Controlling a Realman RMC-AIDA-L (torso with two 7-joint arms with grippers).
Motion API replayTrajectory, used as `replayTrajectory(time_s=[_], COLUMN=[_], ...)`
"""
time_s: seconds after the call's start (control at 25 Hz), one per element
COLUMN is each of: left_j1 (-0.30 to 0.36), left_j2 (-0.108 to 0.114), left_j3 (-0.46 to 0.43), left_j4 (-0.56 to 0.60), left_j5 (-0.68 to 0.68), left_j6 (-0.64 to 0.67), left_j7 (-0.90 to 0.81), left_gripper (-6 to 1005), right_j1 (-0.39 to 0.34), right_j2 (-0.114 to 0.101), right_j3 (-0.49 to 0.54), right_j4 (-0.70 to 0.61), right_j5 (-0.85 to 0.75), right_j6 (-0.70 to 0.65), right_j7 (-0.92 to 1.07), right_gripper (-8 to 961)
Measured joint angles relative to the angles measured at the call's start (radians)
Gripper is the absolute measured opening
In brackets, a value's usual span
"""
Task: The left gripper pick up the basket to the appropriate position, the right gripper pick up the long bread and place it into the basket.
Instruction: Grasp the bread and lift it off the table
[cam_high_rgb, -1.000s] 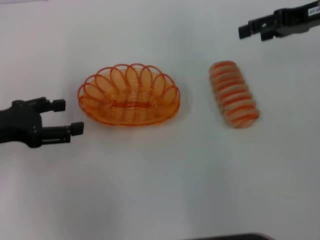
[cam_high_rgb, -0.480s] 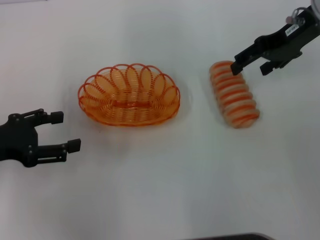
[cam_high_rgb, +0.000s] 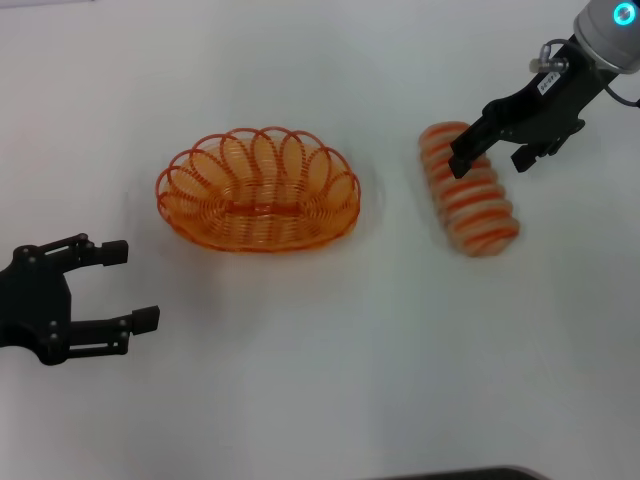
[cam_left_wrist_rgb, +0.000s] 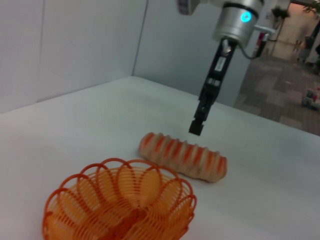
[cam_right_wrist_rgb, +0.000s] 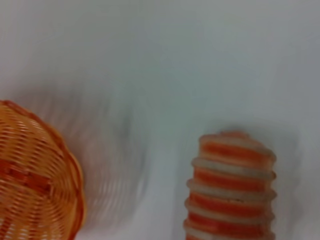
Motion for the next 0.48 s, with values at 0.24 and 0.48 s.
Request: replayTrajectory(time_s=[0.24, 0.48], left_j1=[0.0, 0.002], left_j2=[-0.001, -0.002], left_j3=[0.003, -0.002], left_j4=[-0.018, -0.034], left_j5=[0.0, -0.004], left_j6=[0.01, 0.009], left_j7=[0.026, 0.04], left_gripper=[885, 883], right_j1=[0.024, 0.038], right_j2=[0.012, 0.032], right_j3=[-0.013, -0.072], right_j4=[0.052, 0.061], right_j5=[-0.047, -0.05], right_j6=[0.043, 0.088], right_j7=[0.018, 0.032], right_gripper=[946, 945])
